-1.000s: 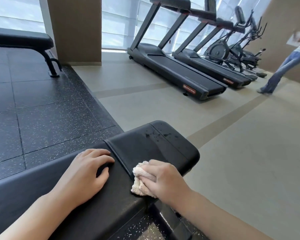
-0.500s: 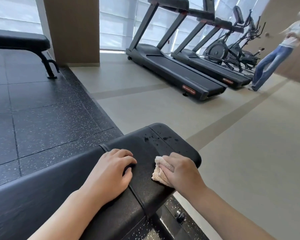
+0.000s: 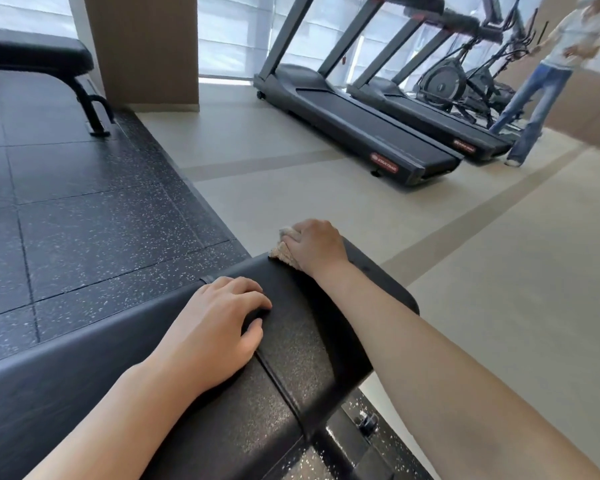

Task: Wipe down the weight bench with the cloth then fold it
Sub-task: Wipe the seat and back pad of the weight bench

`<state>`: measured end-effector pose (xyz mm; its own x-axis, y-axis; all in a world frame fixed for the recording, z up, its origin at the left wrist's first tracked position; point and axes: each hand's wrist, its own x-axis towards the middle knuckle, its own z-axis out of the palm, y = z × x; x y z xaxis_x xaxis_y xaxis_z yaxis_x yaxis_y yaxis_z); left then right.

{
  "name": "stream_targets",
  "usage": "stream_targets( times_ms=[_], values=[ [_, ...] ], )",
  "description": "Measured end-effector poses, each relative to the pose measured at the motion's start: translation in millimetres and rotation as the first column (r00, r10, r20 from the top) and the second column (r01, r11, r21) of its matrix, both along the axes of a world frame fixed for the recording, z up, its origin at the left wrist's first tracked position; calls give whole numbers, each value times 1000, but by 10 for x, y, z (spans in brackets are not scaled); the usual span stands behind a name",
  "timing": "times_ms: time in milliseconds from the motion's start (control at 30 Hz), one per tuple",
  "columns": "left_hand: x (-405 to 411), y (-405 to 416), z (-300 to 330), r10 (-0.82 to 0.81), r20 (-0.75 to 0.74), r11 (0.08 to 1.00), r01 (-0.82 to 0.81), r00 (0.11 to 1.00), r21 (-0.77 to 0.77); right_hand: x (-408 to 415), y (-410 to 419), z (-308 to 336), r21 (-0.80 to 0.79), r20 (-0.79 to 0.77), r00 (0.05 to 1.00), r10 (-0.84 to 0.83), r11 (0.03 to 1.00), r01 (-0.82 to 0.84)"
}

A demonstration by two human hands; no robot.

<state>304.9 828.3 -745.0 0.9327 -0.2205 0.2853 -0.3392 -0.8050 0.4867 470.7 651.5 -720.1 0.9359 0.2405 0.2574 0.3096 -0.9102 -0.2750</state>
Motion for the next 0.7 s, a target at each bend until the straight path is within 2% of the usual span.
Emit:
stream_targets(
  times_ms=[67, 233, 367, 467, 567, 700],
  values=[
    [-14, -10, 20, -2, -2, 1000, 2, 1000, 4, -79, -19, -1, -2, -18, 1000, 5, 1000, -5],
    [-38, 3, 24, 0, -17, 1000, 0, 1000, -9, -740, -198, -12, 18, 6, 990, 144, 989, -144],
    [-60, 30, 21, 0, -32, 1000, 0, 999, -26, -1501, -543, 24, 114, -10, 959, 282, 953, -279],
    [-63, 40, 23, -2, -46, 999, 0, 999, -36, -1840, -814, 55, 184, -76, 942, 325, 934, -307],
    [-54, 43, 23, -9, -48, 999, 7, 999, -44, -1815, -904, 27, 168, -78, 940, 331, 934, -315],
    [-53, 41, 30, -16, -60, 999, 14, 998, -41, -1359, -768, -57, 142, -6, 962, 275, 952, -271]
  ],
)
